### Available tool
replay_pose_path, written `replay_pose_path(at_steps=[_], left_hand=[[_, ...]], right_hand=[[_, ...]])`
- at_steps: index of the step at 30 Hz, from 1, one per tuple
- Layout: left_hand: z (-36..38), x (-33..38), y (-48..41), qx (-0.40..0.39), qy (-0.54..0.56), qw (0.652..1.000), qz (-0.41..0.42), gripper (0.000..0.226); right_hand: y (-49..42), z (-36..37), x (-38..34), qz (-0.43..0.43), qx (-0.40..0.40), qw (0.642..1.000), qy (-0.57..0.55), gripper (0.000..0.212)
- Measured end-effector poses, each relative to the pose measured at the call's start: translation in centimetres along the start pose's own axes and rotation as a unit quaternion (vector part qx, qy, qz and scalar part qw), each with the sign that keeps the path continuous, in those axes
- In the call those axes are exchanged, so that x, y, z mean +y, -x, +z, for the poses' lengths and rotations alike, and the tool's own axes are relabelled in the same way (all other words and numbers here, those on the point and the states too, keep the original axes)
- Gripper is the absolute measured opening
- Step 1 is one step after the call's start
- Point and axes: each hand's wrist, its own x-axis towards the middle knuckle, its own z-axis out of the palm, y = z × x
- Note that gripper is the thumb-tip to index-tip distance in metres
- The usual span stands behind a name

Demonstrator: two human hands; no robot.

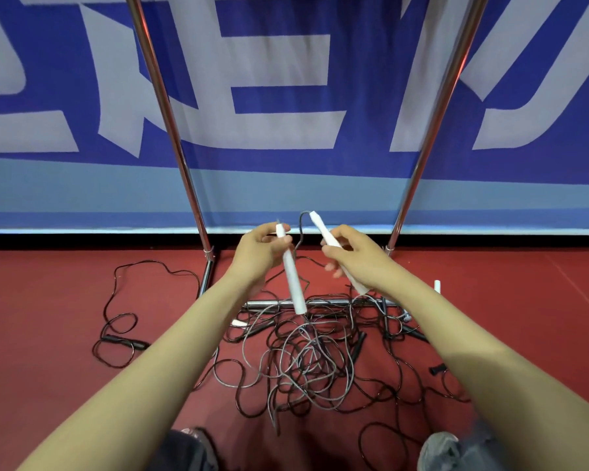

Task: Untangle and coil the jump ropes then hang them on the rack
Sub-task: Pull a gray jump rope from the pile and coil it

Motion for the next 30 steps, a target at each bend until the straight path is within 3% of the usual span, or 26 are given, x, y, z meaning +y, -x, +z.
replay_pose_path(at_steps=[2, 5, 10, 14, 17, 19, 21, 23, 25, 26, 28, 29, 30], left_hand=[[0.4, 0.4, 0.2, 0.003, 0.052, 0.999, -0.008, 0.02], [0.6, 0.8, 0.6, 0.007, 0.105, 0.994, -0.017, 0.021], [0.5, 1.0, 1.4, 0.01, 0.112, 0.994, -0.009, 0.018], [-0.6, 0.7, 0.8, 0.038, -0.059, 0.997, 0.034, 0.026], [-2.0, 1.1, 0.1, 0.079, -0.192, 0.969, 0.135, 0.026], [-2.6, 1.3, 0.2, 0.004, -0.261, 0.953, 0.156, 0.03], [-2.9, 1.1, 0.6, -0.075, -0.284, 0.95, 0.106, 0.05], [-3.3, 1.2, 0.8, -0.099, -0.316, 0.939, 0.09, 0.062], [-3.6, 1.3, 0.7, -0.079, -0.405, 0.901, 0.131, 0.058], [-3.7, 1.3, 0.7, -0.074, -0.477, 0.86, 0.163, 0.054], [-3.7, 1.0, 0.5, -0.063, -0.605, 0.763, 0.218, 0.049], [-3.6, 0.9, 0.4, -0.049, -0.64, 0.73, 0.235, 0.047], [-3.6, 1.0, 0.4, -0.031, -0.646, 0.724, 0.241, 0.045]], right_hand=[[-0.1, 0.9, 0.1, 0.012, -0.03, 0.997, -0.067, 0.007], [0.0, 1.6, 0.2, -0.012, -0.052, 0.997, -0.051, 0.006], [0.7, 2.0, -0.2, -0.014, -0.09, 0.99, -0.106, 0.022], [1.1, 1.0, -0.5, -0.008, -0.115, 0.989, -0.089, 0.025], [1.5, 0.0, -0.9, -0.005, -0.165, 0.983, -0.082, 0.021], [1.7, -0.5, -1.1, -0.006, -0.199, 0.976, -0.085, 0.022], [1.9, -1.3, -1.4, -0.005, -0.228, 0.97, -0.079, 0.026], [1.9, -2.4, -1.4, -0.011, -0.241, 0.97, -0.022, 0.03], [1.9, -3.5, -1.2, -0.03, -0.237, 0.965, 0.109, 0.031], [1.8, -3.9, -0.9, -0.041, -0.228, 0.954, 0.188, 0.03], [1.4, -4.4, -0.3, -0.048, -0.188, 0.918, 0.347, 0.029], [1.3, -4.7, 0.0, -0.049, -0.15, 0.892, 0.423, 0.031], [1.2, -4.9, 0.2, -0.05, -0.1, 0.867, 0.486, 0.033]])
